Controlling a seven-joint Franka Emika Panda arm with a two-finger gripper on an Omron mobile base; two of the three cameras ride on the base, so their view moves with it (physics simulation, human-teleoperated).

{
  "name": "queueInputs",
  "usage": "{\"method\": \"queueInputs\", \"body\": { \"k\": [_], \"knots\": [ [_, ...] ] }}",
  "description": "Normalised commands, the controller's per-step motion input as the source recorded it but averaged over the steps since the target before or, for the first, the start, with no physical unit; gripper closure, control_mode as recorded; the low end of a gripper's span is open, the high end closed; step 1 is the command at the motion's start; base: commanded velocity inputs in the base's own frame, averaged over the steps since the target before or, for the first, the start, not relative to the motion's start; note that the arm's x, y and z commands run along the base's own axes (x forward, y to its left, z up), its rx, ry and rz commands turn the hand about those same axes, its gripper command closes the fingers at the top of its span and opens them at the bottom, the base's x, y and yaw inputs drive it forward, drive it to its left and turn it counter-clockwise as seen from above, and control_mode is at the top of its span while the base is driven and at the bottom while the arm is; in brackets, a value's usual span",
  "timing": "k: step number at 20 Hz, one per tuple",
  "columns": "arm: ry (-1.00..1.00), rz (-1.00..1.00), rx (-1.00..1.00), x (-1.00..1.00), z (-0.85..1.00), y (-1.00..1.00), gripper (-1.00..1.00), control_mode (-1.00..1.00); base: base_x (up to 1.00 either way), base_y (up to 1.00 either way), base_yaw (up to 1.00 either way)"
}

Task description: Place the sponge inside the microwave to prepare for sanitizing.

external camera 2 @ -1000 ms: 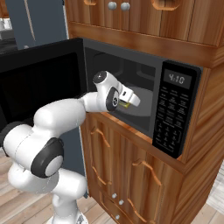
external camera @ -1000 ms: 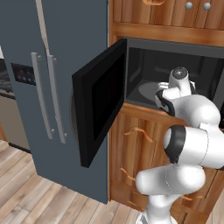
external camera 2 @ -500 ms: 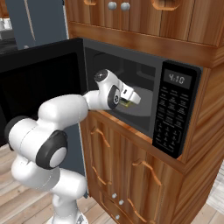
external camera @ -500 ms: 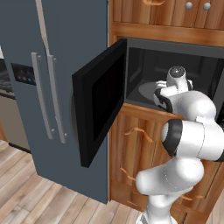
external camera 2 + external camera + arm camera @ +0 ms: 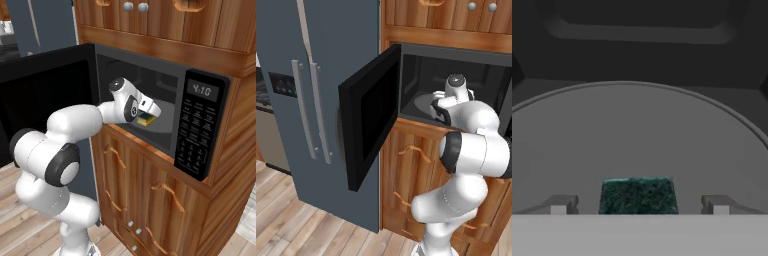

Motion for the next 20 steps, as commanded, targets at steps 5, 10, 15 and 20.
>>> {"method": "queueInputs", "body": {
  "k": [5,10,15,20],
  "knots": [
    [-0.01,0.0,0.0,0.0,0.0,0.0,-1.0,-1.0,0.0,0.0,0.0],
    [-0.12,0.02,0.0,-0.3,0.11,0.05,-1.0,-1.0,0.0,0.0,0.0],
    [-0.12,0.03,0.0,-0.51,0.17,0.1,-1.0,-1.0,0.0,0.0,0.0],
    [-0.05,0.04,0.0,-0.69,0.27,0.1,-1.0,-1.0,0.0,0.0,0.0]
  ]
}}
